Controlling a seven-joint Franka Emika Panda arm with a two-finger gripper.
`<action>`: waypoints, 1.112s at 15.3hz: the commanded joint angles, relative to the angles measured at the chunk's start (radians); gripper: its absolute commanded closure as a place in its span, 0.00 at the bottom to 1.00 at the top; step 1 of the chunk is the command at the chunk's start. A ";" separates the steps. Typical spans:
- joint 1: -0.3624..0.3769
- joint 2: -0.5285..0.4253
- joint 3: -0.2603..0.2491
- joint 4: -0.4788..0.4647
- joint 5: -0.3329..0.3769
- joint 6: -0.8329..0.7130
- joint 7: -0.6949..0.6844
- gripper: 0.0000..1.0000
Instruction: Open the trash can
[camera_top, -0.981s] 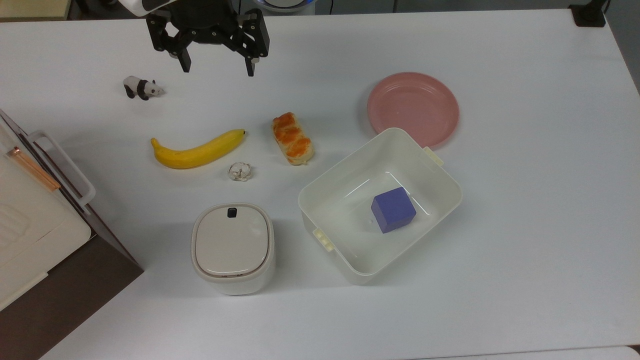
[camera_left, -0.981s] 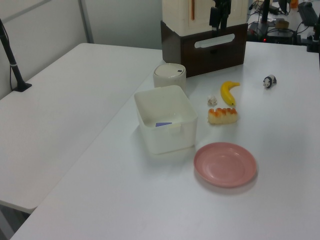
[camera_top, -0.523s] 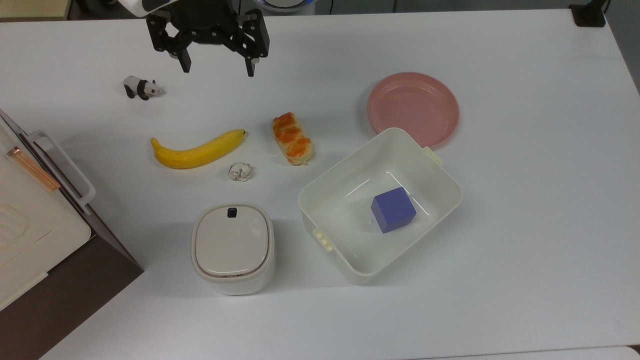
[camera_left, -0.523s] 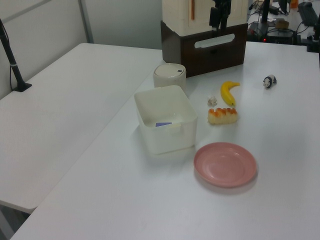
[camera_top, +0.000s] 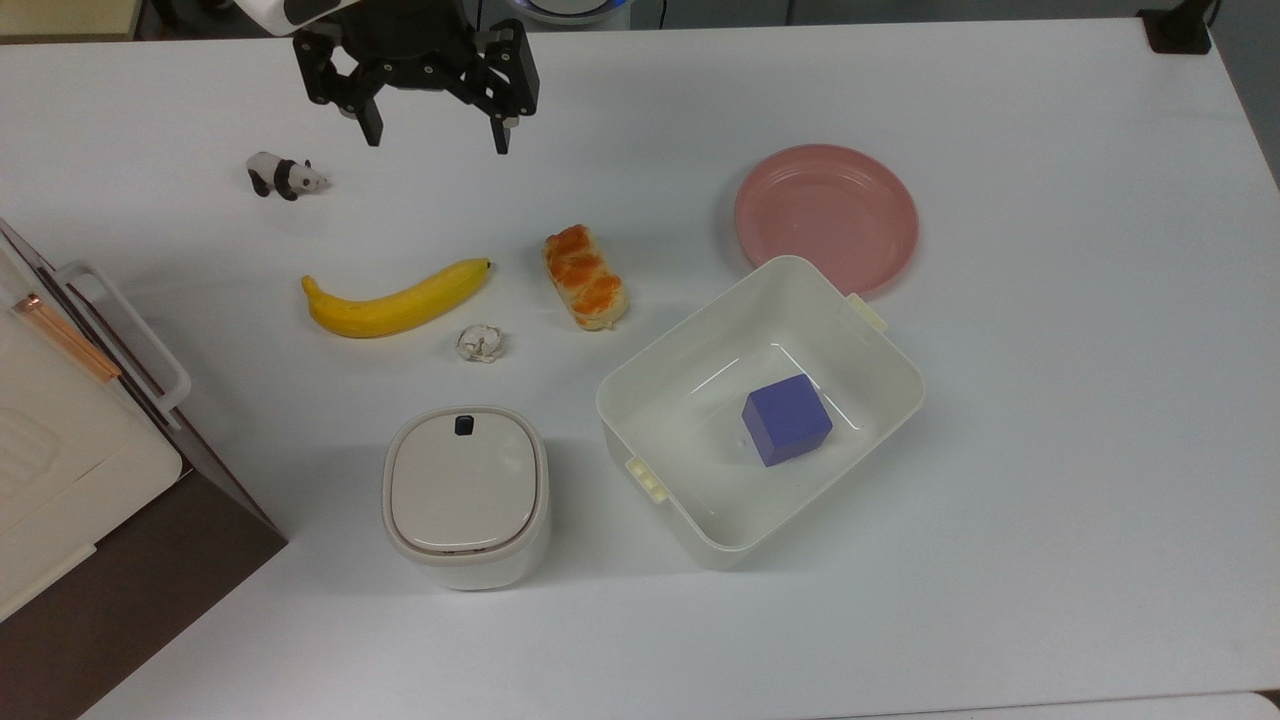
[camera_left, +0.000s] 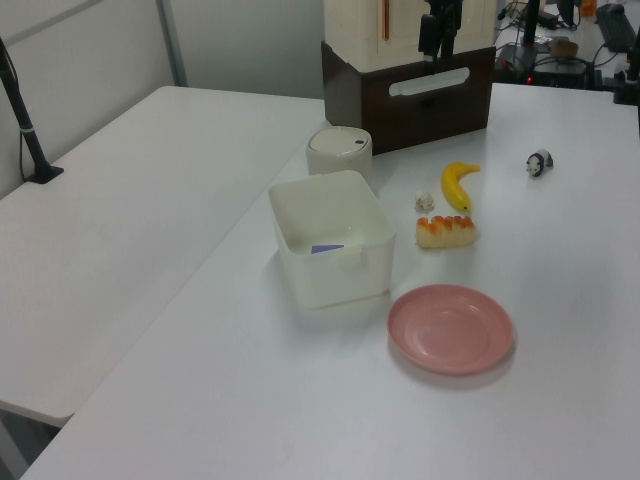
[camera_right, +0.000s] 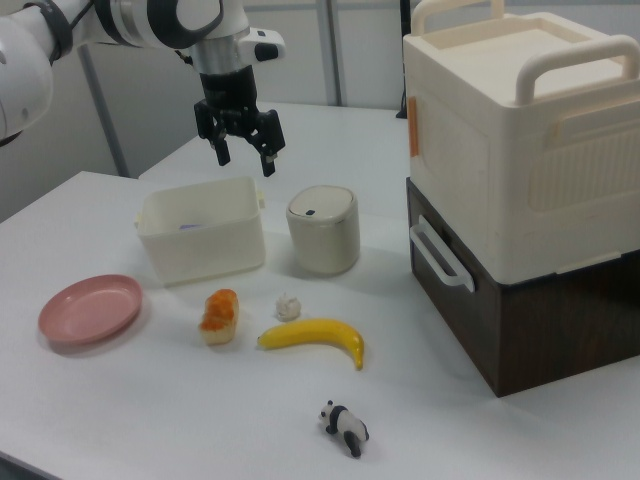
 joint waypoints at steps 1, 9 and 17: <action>0.004 -0.012 -0.010 -0.009 0.043 -0.020 -0.005 0.00; 0.010 -0.018 0.014 -0.035 -0.001 0.002 -0.091 1.00; 0.016 0.029 0.013 -0.049 -0.015 0.321 0.038 1.00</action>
